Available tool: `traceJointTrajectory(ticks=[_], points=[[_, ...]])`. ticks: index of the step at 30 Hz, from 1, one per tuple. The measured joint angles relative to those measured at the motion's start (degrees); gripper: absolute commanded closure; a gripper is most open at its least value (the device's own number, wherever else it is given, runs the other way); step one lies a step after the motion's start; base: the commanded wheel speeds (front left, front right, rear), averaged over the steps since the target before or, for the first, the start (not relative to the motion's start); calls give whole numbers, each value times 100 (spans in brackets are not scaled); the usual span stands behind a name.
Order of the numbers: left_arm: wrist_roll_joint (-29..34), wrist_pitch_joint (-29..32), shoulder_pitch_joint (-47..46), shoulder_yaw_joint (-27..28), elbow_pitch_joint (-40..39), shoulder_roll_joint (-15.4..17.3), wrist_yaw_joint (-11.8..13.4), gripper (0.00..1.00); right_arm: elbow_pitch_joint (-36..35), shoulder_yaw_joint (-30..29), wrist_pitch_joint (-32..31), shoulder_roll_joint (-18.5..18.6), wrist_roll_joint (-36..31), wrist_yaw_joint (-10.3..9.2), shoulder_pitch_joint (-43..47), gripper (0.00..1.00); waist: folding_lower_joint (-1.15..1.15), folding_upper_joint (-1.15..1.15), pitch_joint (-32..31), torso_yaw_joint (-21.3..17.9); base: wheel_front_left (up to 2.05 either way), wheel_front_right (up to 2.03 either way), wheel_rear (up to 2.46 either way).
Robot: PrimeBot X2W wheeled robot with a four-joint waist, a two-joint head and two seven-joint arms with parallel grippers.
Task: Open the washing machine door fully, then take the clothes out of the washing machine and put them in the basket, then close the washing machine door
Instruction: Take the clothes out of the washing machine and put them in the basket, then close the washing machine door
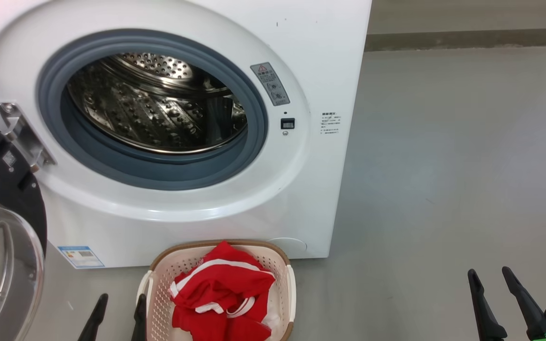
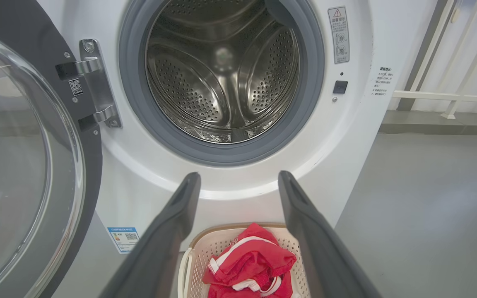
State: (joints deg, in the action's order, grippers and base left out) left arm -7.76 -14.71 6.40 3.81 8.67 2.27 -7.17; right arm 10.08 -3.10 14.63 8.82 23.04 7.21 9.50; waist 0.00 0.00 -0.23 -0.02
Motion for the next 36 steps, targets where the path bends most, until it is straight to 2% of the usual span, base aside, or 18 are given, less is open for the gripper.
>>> traceJointTrajectory(ticks=[28, 36], points=[[-7, 0, 77, -54, -32, 1, 0, 0, -58, -70, 0, -35, -37, 0, 119, 0, 0, 0, -40, 99, -1, 1, 0], [-7, 0, 76, -42, 0, 1, 0, 0, -59, -70, 0, -37, -37, 0, 119, 0, 0, 0, -26, 110, -79, 79, 0]])
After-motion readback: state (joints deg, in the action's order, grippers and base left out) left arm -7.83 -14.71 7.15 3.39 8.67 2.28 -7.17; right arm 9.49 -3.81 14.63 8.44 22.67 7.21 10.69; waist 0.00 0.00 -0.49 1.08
